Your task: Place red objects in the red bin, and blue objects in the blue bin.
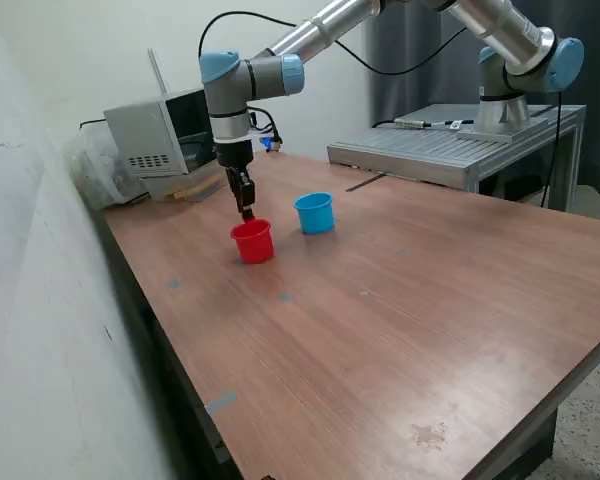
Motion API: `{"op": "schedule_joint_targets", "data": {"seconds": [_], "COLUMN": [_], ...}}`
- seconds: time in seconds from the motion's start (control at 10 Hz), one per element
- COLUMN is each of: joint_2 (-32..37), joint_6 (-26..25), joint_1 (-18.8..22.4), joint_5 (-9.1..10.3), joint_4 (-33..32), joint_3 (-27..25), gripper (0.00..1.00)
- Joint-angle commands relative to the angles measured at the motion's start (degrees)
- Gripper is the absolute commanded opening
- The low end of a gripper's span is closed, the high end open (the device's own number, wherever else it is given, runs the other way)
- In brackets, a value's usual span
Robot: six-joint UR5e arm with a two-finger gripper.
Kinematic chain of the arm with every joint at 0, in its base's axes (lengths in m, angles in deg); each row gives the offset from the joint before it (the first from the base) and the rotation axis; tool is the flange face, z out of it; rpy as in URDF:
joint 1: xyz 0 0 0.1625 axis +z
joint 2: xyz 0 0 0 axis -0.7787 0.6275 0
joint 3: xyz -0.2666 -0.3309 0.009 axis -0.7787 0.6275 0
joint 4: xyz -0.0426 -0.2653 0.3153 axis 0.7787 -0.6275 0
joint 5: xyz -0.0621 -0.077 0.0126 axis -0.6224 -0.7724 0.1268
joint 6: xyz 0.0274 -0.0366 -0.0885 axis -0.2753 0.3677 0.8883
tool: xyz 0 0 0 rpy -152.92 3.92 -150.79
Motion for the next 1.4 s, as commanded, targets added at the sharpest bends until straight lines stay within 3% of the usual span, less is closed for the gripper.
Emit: {"op": "schedule_joint_targets", "data": {"seconds": [0.0,0.4,0.5,0.6,0.9,1.1,1.3], "joint_2": [0.1,8.7,13.1,19.8,31.8,43.5,49.4], "joint_6": [0.2,-0.9,-3.8,-4.8,-4.8,-4.6,-4.8], "joint_1": [0.0,0.8,0.8,0.8,0.9,0.9,0.8], "joint_5": [-0.09,0.61,0.52,0.52,0.35,0.0,-0.01], "joint_4": [1.0,12.9,18.8,21.2,24.9,25.0,25.5], "joint_3": [-0.1,-1.3,-4.6,-11.2,-25.4,-36.1,-43.1], "gripper": [1.0,1.0,1.0,1.0,1.0,1.0,1.0]}}
